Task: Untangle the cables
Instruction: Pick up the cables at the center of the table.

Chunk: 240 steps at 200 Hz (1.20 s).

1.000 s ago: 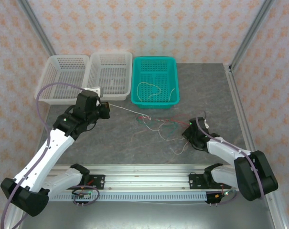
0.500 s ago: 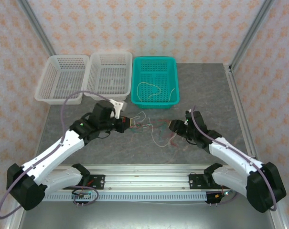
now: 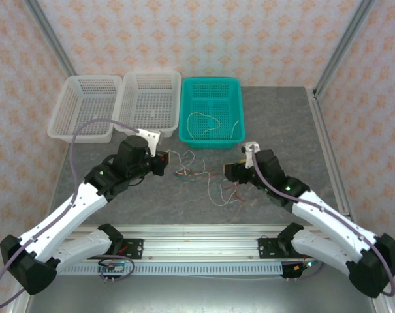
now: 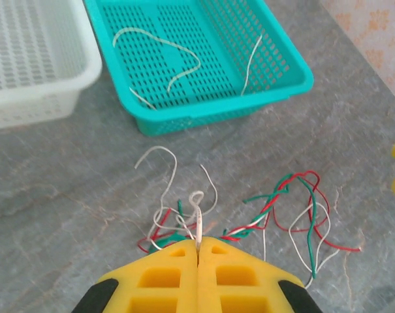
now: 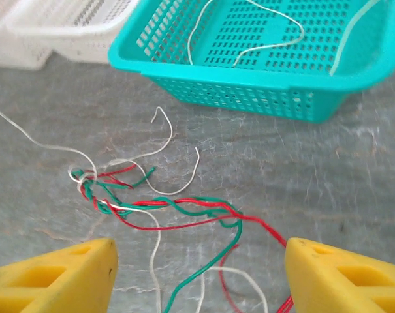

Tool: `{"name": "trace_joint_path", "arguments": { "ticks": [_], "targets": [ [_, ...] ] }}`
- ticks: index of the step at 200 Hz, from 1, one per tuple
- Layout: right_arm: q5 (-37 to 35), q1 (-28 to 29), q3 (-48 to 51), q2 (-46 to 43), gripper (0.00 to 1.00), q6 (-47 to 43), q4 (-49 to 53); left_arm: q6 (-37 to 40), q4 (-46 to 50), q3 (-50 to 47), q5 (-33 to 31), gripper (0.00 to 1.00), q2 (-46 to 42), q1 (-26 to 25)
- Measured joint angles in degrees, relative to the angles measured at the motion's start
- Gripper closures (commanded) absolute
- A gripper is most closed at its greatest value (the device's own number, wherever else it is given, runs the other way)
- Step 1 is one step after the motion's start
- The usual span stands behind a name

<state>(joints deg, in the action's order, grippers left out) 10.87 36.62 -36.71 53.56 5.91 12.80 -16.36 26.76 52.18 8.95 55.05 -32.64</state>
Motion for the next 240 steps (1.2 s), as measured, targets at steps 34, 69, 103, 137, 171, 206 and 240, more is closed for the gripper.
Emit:
{"name": "trace_joint_path", "arguments": {
  "ticks": [34, 69, 103, 137, 171, 206, 240],
  "targets": [
    [-1.3, 0.1, -7.3, 15.1, 0.36, -14.6, 1.5, 1.1, 1.2, 0.7, -2.0, 1.00, -0.7, 0.0],
    [-0.3, 0.3, -8.6, 20.3, 0.46, -28.9, 2.1, 1.5, 2.2, 0.7, -2.4, 1.00, -0.7, 0.0],
    [3.7, 1.0, -12.0, 26.5, 0.53, -37.5, 3.9, 2.1, 2.2, 0.7, -2.6, 1.00, -0.7, 0.0],
    [6.1, 2.7, -15.9, 33.8, 0.71, -44.2, 5.5, 3.0, 3.1, 0.7, -3.9, 1.00, -1.7, 0.0],
    [6.5, 3.3, -18.5, 38.2, 1.00, -46.2, 7.9, 3.0, 5.5, 1.0, -9.6, 1.00, -4.7, 0.0],
    [5.0, 3.6, -18.9, 36.5, 1.00, -42.2, 10.8, 2.5, 12.8, 5.1, -21.3, 1.00, -4.4, 7.5],
    [3.2, 4.5, -17.2, 27.9, 1.00, -35.6, 13.9, 1.6, 17.1, 8.1, -22.0, 1.00, -2.6, 25.4]
  ]
}}
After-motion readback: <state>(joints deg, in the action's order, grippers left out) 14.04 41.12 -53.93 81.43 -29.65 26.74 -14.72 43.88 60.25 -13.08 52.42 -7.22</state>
